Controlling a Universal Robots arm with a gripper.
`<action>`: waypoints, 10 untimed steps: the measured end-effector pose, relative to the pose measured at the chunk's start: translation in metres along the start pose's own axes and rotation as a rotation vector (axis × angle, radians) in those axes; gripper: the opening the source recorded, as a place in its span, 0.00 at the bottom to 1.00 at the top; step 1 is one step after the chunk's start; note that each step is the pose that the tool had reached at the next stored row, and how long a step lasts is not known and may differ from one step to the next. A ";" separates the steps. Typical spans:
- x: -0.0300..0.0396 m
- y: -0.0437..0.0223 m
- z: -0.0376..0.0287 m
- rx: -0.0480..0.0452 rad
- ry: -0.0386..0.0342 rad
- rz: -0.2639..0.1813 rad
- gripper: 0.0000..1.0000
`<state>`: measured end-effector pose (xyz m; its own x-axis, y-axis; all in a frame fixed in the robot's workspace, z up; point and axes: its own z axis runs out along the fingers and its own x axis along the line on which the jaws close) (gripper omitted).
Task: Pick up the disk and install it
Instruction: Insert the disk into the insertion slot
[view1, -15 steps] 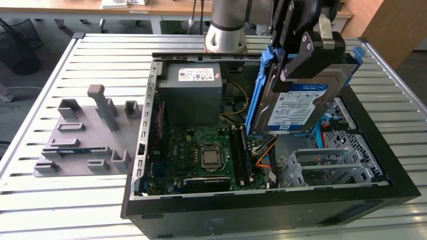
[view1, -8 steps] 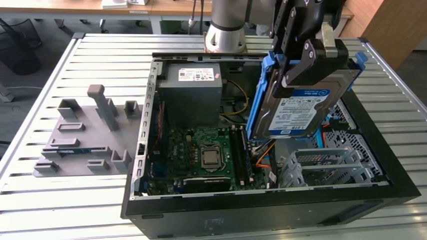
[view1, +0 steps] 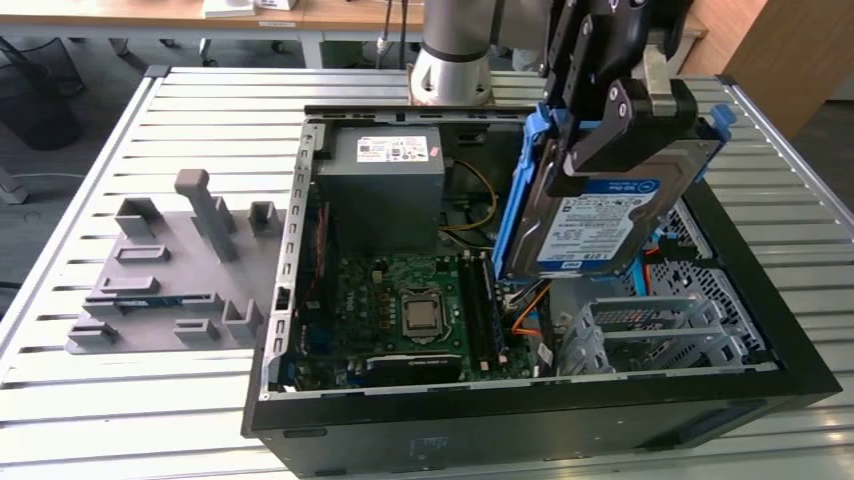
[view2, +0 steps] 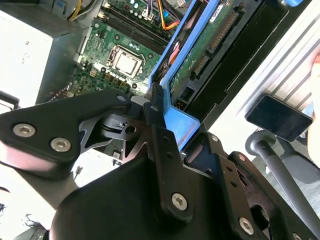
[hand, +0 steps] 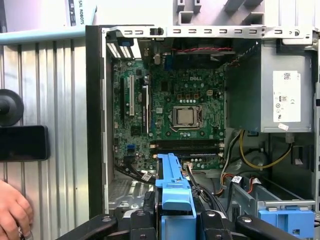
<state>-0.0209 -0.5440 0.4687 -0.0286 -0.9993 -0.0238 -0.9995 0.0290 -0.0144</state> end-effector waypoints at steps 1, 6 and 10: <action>0.0011 -0.0001 0.0002 0.0001 0.0004 0.000 0.37; 0.0064 -0.0020 0.0022 0.0001 0.0013 0.000 0.37; 0.0064 -0.0133 0.0043 0.0001 0.0016 0.000 0.37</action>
<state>-0.0078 -0.5507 0.4643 -0.0288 -0.9993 -0.0223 -0.9995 0.0291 -0.0145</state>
